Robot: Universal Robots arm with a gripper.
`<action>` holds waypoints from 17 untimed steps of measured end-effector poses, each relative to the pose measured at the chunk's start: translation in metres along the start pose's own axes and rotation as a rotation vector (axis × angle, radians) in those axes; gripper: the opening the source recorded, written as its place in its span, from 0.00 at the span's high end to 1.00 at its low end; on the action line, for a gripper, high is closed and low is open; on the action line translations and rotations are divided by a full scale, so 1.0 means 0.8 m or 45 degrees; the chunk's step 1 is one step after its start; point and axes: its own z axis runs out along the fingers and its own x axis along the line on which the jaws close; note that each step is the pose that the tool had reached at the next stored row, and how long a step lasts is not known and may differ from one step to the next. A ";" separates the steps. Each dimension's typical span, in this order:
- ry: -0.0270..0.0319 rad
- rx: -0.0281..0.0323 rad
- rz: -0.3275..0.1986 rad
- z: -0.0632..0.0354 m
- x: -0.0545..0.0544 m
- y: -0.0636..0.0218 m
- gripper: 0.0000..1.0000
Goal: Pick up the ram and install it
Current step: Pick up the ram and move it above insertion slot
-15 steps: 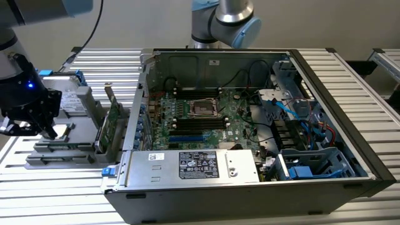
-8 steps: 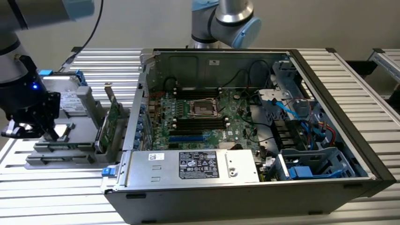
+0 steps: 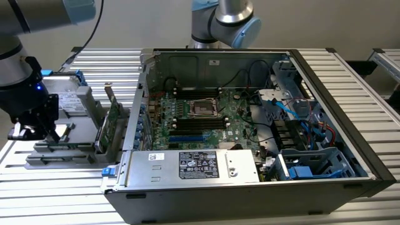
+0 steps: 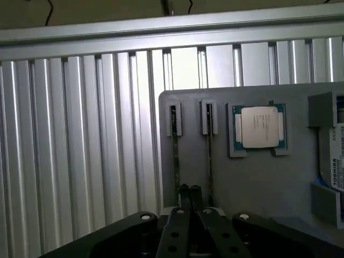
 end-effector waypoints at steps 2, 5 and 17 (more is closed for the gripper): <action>0.0052 -0.0018 -0.018 0.000 0.000 0.001 0.88; 0.0054 -0.0030 -0.018 0.000 0.000 0.001 0.82; 0.0064 -0.0008 -0.038 0.016 0.005 0.012 0.64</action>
